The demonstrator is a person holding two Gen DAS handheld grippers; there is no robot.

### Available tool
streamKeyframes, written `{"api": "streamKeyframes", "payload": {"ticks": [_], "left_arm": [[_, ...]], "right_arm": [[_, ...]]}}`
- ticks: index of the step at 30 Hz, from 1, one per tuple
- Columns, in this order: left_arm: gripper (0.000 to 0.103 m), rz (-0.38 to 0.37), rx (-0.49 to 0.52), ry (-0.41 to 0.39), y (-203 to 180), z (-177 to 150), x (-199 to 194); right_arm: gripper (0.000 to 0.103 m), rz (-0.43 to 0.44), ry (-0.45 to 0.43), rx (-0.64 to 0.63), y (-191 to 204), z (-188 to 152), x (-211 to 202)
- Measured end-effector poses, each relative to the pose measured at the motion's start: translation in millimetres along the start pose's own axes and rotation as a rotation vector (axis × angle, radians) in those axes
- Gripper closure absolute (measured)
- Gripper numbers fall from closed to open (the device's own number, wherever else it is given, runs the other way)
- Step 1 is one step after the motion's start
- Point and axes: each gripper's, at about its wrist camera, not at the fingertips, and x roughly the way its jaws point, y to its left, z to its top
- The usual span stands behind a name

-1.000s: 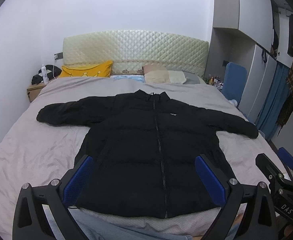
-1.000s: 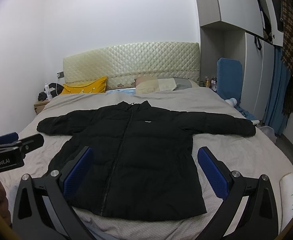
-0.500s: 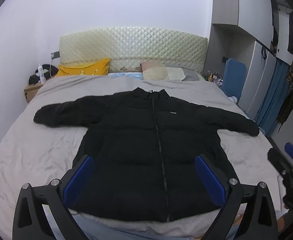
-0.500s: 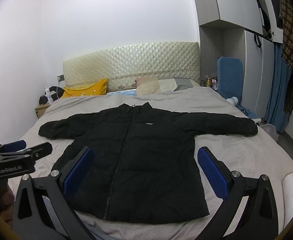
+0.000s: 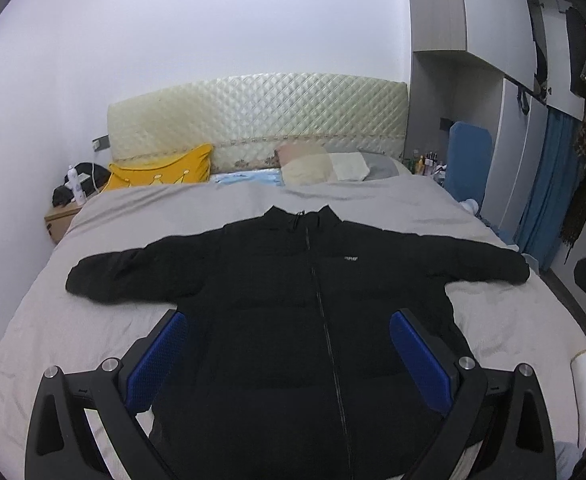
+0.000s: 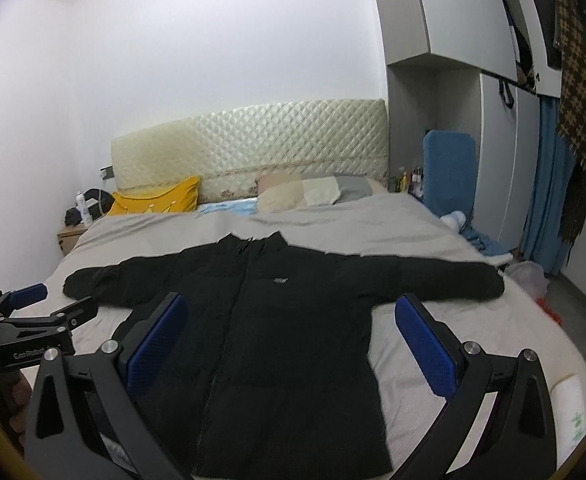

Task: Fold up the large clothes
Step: 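Grasp the black jacket's sleeve cuff with the right gripper and lift it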

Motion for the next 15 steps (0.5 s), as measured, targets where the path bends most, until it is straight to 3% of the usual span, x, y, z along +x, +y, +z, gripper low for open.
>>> {"api": "streamKeyframes", "payload": {"ticks": [3,6,11,15], "left_arm": [[0.001,-0.074,-0.025,-0.038,8.6,3.1,5.2],[0.001,-0.099,-0.032,-0.051,18.4,2.1,24.8],[0.001,-0.04,-0.051,-0.079,32.5,-4.1,69.3],[0.001,-0.053,-0.039,-0.106,35.1,-16.2,93.3]], "right_arm": [[0.0,-0.034,-0.013,0.025,-7.2,9.4,15.5],[0.0,-0.025,-0.009,0.079,-21.5,5.5,43.4],[0.0,-0.056,-0.006,0.12,-44.6,-4.5,87.5],[0.0,-0.052,-0.026,0.076,-58.4,-4.1,111.3]]}}
